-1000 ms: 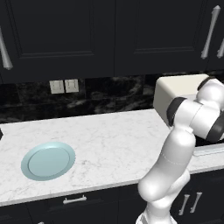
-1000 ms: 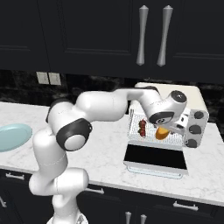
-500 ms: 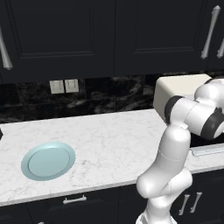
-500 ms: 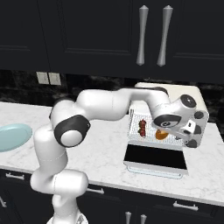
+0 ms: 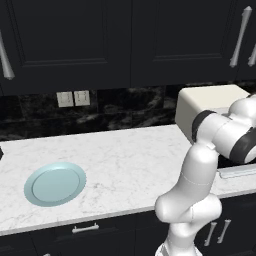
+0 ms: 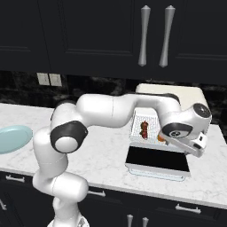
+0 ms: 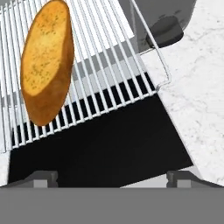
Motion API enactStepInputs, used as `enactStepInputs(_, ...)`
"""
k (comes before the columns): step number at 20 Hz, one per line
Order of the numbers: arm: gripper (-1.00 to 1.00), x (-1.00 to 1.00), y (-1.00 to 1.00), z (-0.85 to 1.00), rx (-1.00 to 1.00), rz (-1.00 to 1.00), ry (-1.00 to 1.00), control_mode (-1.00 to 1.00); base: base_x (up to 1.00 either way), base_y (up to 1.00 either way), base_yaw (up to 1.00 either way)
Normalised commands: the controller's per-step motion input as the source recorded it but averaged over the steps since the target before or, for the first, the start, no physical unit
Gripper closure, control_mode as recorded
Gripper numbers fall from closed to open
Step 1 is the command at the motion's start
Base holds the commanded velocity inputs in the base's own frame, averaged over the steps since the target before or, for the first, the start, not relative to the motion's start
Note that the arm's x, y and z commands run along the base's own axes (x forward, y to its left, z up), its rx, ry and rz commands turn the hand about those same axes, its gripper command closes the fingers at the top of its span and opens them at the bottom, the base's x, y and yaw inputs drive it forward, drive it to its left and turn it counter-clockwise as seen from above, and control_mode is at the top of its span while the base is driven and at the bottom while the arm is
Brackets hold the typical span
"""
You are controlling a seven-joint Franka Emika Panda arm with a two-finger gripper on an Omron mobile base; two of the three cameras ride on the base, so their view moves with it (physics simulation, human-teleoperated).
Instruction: Pick up the kebab skewer and baguette bread, and place them inside the toaster oven. Close the toaster oven door and start by setting the timer.
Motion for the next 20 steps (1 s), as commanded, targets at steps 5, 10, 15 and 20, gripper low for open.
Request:
enactStepInputs(5,-1.00,0.00,0.31,-0.53,-0.02,-0.26,0.18,-1.00,0.00,0.00,0.00)
enactStepInputs(10,-1.00,-0.07,0.21,-0.59,-0.01,-0.21,0.06,-1.00,0.00,0.00,0.00)
enactStepInputs(15,-1.00,-0.14,0.14,-0.32,-0.02,-0.16,0.06,-1.00,0.00,0.00,0.00)
enactStepInputs(20,-1.00,0.22,0.06,-0.10,0.00,-0.08,0.01,-1.00,0.00,0.00,0.00)
